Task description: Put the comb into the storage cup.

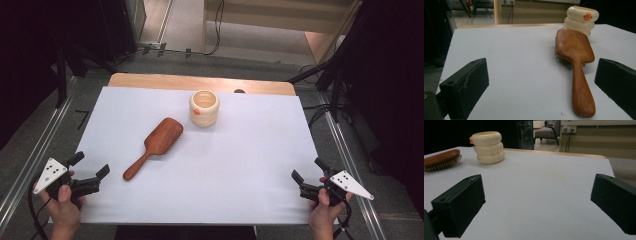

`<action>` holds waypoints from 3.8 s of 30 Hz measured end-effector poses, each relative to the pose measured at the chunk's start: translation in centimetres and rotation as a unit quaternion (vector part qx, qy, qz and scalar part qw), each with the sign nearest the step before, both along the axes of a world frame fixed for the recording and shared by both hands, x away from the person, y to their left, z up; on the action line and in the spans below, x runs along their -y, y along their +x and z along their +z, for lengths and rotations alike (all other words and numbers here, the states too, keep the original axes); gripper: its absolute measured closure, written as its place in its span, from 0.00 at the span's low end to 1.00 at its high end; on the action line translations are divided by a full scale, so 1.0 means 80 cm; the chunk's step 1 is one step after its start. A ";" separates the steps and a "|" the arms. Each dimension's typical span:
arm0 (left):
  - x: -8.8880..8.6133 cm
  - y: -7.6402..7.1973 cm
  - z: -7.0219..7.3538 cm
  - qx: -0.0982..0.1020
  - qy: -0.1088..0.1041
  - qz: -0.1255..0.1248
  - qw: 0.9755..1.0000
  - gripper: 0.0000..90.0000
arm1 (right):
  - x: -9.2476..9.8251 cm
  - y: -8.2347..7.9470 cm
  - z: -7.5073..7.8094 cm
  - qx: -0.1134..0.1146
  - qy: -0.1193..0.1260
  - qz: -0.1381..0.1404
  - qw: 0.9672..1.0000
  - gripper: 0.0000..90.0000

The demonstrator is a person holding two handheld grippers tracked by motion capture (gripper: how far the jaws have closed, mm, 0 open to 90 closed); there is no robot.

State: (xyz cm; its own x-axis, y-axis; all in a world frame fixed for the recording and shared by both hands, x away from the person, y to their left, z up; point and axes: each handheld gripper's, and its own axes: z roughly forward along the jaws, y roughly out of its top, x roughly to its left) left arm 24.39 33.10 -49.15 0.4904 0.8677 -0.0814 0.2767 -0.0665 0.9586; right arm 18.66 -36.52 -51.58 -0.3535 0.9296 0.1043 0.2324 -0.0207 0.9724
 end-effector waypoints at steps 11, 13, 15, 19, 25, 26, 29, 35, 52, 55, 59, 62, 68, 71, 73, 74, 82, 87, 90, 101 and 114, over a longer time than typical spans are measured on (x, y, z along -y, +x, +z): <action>0.014 0.000 0.009 -0.006 0.036 -0.009 0.999 0.00 | -0.002 0.002 -0.001 0.001 -0.012 0.009 1.000 0.00; 0.017 0.000 0.011 -0.006 0.039 -0.008 0.999 0.00 | -0.003 0.002 -0.001 0.000 -0.010 0.011 1.000 0.00; 0.025 0.000 0.019 -0.003 0.054 -0.012 0.998 0.00 | -0.002 0.002 -0.001 0.002 -0.010 0.012 1.000 0.00; 0.036 0.000 0.028 -0.005 0.066 -0.014 0.998 0.00 | -0.002 0.002 -0.001 0.004 -0.008 0.013 1.000 0.00; 0.049 0.006 0.038 -0.027 0.081 -0.023 0.996 0.00 | -0.002 0.002 -0.001 0.005 -0.010 0.016 1.000 0.00; 0.052 0.008 0.039 -0.029 0.088 -0.026 0.995 0.00 | -0.002 0.002 -0.001 0.004 -0.009 0.017 1.000 0.00; 0.060 0.011 0.043 -0.037 0.100 -0.033 0.994 0.00 | -0.003 0.002 -0.001 0.005 -0.009 0.016 1.000 0.00; 0.070 0.018 0.056 -0.048 0.112 -0.042 0.992 0.00 | -0.003 0.001 -0.001 0.004 -0.010 0.017 1.000 0.00; 0.096 0.039 0.077 -0.077 0.160 -0.067 0.982 0.00 | -0.004 0.002 -0.001 0.003 -0.015 0.017 1.000 0.00; 0.103 0.044 0.081 -0.082 0.170 -0.071 0.979 0.00 | -0.005 0.002 -0.001 0.002 -0.015 0.018 1.000 0.00; 0.110 0.049 0.083 -0.093 0.183 -0.076 0.976 0.00 | -0.004 0.001 -0.001 0.003 -0.009 0.024 1.000 0.00; 0.114 0.051 0.084 -0.096 0.189 -0.077 0.974 0.00 | -0.004 0.002 -0.002 0.007 -0.012 0.024 1.000 0.00; 0.124 0.063 0.085 -0.114 0.211 -0.082 0.967 0.00 | -0.005 0.002 -0.002 0.004 -0.013 0.025 1.000 0.00; 0.126 0.066 0.087 -0.118 0.218 -0.085 0.965 0.00 | -0.005 0.002 -0.002 0.005 -0.012 0.026 1.000 0.00; 0.131 0.071 0.086 -0.127 0.225 -0.091 0.962 0.00 | -0.005 0.002 -0.002 0.004 -0.013 0.027 1.000 0.00; 0.131 0.071 0.086 -0.127 0.225 -0.091 0.962 0.00 | -0.005 0.002 -0.002 0.004 -0.013 0.027 1.000 0.00; 0.143 0.083 0.081 -0.165 0.241 -0.100 0.951 0.00 | -0.005 0.003 -0.002 0.004 -0.012 0.026 1.000 0.00; 0.151 0.093 0.076 -0.207 0.244 -0.105 0.942 0.04 | -0.005 0.003 -0.002 0.003 -0.014 0.026 1.000 0.00; 0.155 0.096 0.073 -0.224 0.242 -0.114 0.937 0.04 | -0.005 0.003 -0.002 0.003 -0.013 0.026 1.000 0.00; 0.170 0.107 0.058 -0.273 0.273 -0.108 0.916 0.23 | -0.005 0.003 -0.002 0.002 -0.012 0.024 1.000 0.00; 0.176 0.117 0.045 -0.305 0.288 -0.103 0.902 0.52 | -0.004 0.003 -0.002 0.003 -0.012 0.023 1.000 0.00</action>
